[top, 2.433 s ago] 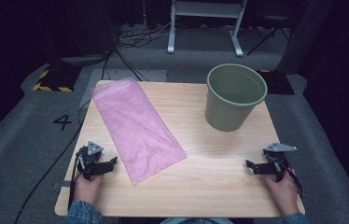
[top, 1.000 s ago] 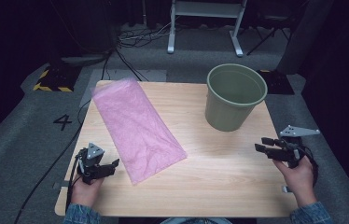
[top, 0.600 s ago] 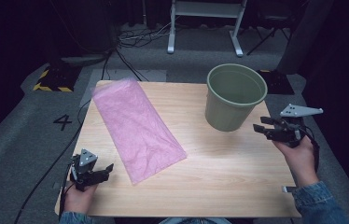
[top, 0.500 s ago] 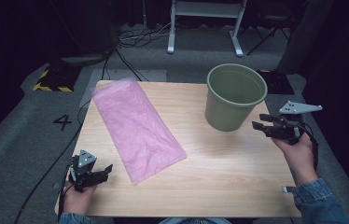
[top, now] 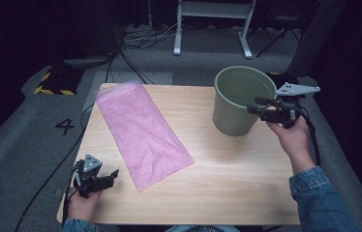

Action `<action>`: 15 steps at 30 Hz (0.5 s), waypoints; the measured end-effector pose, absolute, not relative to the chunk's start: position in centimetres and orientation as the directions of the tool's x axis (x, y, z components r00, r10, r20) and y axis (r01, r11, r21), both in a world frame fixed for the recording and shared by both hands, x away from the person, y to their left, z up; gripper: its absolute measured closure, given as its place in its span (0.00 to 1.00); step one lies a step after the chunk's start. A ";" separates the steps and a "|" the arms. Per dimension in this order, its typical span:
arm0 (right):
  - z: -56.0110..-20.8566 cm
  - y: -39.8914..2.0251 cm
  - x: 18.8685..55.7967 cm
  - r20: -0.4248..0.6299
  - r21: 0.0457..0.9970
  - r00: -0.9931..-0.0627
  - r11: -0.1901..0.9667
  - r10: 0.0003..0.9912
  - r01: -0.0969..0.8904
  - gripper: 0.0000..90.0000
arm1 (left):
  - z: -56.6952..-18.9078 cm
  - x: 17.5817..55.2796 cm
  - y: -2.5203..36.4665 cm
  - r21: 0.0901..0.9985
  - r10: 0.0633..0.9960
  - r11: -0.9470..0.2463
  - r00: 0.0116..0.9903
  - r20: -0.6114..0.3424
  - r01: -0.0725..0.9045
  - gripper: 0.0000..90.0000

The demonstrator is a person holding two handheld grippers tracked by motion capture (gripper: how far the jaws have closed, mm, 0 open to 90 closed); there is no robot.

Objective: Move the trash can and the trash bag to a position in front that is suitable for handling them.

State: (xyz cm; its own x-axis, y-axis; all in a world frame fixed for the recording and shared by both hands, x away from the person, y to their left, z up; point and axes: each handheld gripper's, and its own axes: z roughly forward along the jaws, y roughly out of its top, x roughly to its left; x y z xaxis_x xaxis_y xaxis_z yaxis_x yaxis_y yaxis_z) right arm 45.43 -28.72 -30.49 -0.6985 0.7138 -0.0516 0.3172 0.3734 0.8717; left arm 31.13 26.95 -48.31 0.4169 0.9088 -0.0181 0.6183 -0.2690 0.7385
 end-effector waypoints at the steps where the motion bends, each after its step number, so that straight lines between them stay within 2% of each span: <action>1: -30.5 -28.7 45.4 -0.052 0.872 -0.698 0.373 0.714 0.317 0.55 | -48.3 31.1 26.9 0.738 0.909 -0.269 0.417 -0.018 0.618 0.32; 3: -30.9 -27.6 46.4 -0.093 0.855 -0.702 0.418 0.706 0.307 0.55 | -48.4 31.3 26.9 0.735 0.905 -0.280 0.425 -0.012 0.618 0.32; 11: -32.3 -24.9 47.9 -0.092 0.834 -0.730 0.453 0.677 0.315 0.58 | -48.5 31.2 26.9 0.734 0.906 -0.280 0.424 -0.012 0.619 0.32; 15: -33.1 -24.3 48.8 -0.083 0.815 -0.742 0.474 0.665 0.333 0.66 | -48.5 31.1 26.9 0.733 0.906 -0.279 0.423 -0.013 0.620 0.32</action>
